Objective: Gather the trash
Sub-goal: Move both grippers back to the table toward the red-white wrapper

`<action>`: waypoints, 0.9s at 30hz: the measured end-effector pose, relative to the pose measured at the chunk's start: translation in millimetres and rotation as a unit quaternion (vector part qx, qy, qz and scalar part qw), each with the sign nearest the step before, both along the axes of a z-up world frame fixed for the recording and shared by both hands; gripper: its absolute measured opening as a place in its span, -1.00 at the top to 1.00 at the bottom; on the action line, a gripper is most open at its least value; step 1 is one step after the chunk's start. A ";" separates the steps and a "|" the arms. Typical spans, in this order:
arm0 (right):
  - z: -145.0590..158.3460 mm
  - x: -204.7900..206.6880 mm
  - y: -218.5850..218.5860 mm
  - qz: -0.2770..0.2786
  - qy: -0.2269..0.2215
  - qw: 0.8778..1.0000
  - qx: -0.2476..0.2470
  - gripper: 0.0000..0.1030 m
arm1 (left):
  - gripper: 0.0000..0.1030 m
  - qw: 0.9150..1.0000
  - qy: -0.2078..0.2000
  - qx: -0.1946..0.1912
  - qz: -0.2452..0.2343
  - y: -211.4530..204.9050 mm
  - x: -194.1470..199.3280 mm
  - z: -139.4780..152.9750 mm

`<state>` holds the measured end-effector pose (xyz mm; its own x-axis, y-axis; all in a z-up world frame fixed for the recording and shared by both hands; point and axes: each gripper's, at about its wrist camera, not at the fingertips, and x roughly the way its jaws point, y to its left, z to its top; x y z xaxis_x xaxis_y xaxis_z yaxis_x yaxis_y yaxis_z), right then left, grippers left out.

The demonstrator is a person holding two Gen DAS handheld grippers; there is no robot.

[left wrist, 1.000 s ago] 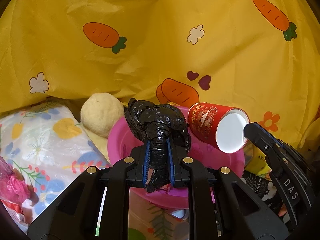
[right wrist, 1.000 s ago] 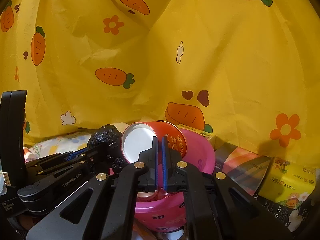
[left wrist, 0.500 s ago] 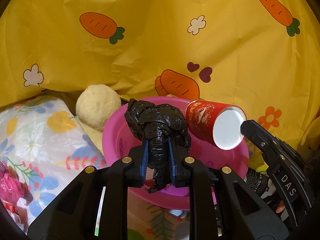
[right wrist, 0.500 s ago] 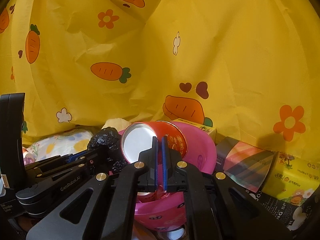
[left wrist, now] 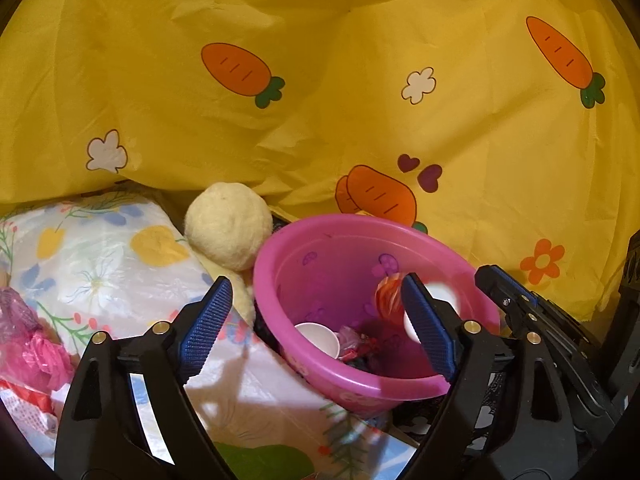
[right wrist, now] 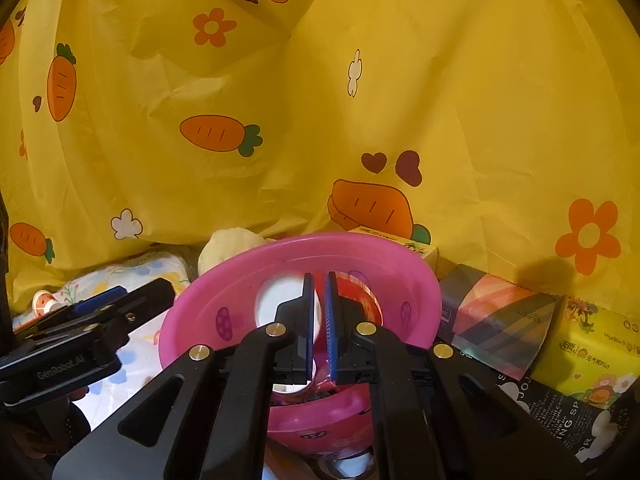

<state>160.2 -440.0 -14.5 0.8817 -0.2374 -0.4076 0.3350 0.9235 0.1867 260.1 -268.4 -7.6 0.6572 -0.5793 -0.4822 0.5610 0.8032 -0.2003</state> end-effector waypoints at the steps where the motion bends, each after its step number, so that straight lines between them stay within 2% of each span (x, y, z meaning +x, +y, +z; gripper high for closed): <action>1: 0.4 -0.6 0.3 0.000 -0.003 1.000 0.002 0.31 | -0.73 1.000 -0.002 -0.001 0.007 3.7 -1.3 0.9; 3: 2.4 -5.4 2.5 -0.006 -0.011 1.000 -0.002 0.10 | -0.79 1.000 -0.006 0.000 0.020 11.2 -4.3 2.5; 5: 4.1 -9.2 5.1 -0.005 -0.012 1.000 -0.006 0.06 | -0.83 0.999 -0.012 0.002 0.030 17.8 -8.3 4.4; 10: 7.7 -22.5 15.6 -0.014 -0.019 1.000 -0.017 -0.36 | -0.88 0.998 -0.028 0.016 0.063 36.8 -22.6 8.2; 13: 9.0 -30.9 22.7 -0.013 -0.021 0.999 -0.021 -0.51 | -0.88 0.995 -0.034 0.028 0.084 49.4 -32.6 7.9; 18: 12.4 -45.3 37.3 -0.014 -0.026 0.999 -0.032 -0.65 | -0.88 0.991 -0.036 0.041 0.122 74.6 -47.5 7.4; 27: 15.6 -62.5 76.1 0.013 -0.026 0.999 -0.045 -0.69 | -0.88 0.977 -0.057 0.068 0.194 128.6 -82.6 10.5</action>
<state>97.7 -363.9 1.1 0.9076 -0.2469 -0.3397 0.3020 0.9458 0.1197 177.5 -139.8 2.9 0.8690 -0.2119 -0.4472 0.2214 0.9747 -0.0315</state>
